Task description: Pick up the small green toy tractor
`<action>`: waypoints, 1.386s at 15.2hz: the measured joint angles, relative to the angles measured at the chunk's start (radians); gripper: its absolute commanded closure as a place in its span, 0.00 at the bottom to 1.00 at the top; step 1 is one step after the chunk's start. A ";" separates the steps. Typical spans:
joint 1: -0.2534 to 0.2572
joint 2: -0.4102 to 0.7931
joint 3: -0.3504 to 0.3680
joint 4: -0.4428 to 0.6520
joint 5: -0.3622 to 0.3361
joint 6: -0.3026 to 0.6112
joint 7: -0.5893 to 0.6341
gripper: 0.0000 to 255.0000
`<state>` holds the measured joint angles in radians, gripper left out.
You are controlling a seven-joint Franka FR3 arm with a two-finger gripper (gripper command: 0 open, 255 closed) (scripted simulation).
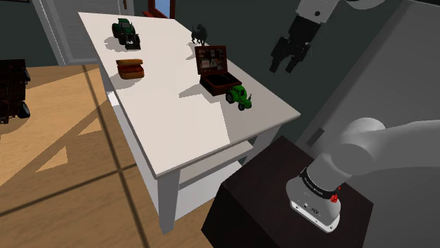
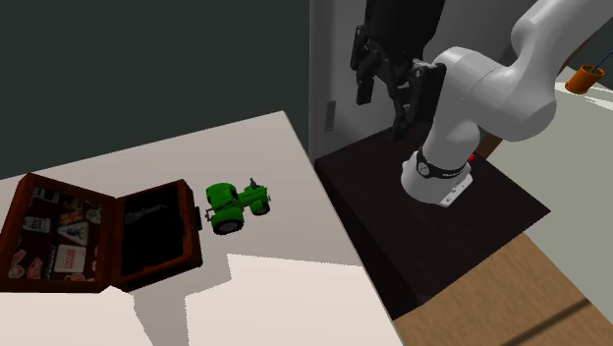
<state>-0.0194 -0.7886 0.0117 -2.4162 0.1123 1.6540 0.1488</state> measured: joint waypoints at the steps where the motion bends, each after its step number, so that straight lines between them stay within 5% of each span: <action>1: 0.000 0.000 0.000 0.000 0.000 0.000 0.000 0.00; 12: -0.039 0.250 -0.112 -0.043 -0.081 0.260 -0.184 0.00; 21: -0.060 0.568 -0.202 0.037 -0.099 0.476 -0.346 0.00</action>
<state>-0.0796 -0.2208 -0.1901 -2.3788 0.0128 2.1301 -0.1968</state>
